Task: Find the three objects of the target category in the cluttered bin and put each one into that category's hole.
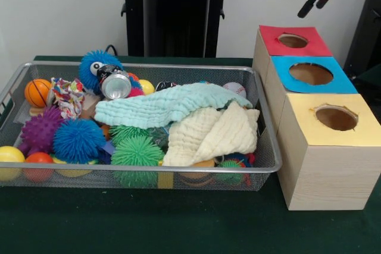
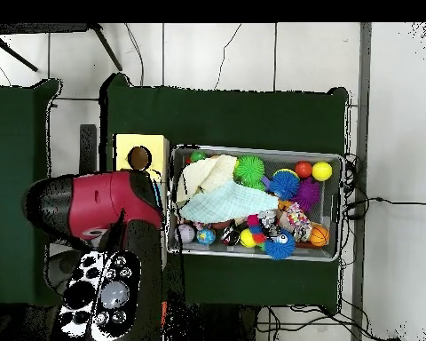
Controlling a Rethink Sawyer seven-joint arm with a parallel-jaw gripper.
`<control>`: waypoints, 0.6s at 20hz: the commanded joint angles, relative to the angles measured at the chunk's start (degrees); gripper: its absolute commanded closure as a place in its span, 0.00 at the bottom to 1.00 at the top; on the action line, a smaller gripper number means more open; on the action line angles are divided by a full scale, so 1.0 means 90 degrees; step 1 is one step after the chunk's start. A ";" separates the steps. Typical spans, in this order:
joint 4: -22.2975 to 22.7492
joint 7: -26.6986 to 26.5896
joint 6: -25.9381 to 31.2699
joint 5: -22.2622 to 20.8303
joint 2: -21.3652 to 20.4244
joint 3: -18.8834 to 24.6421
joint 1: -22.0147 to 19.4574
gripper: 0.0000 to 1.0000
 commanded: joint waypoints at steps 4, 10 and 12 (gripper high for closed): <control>0.0548 0.2965 -0.2523 0.0138 -0.0433 -0.0470 0.0041 0.00; 0.1087 0.3222 -0.3873 0.0190 -0.0765 -0.0593 -0.0058 0.00; 0.1133 0.3135 -0.3902 0.0191 -0.0746 -0.0548 -0.0107 0.00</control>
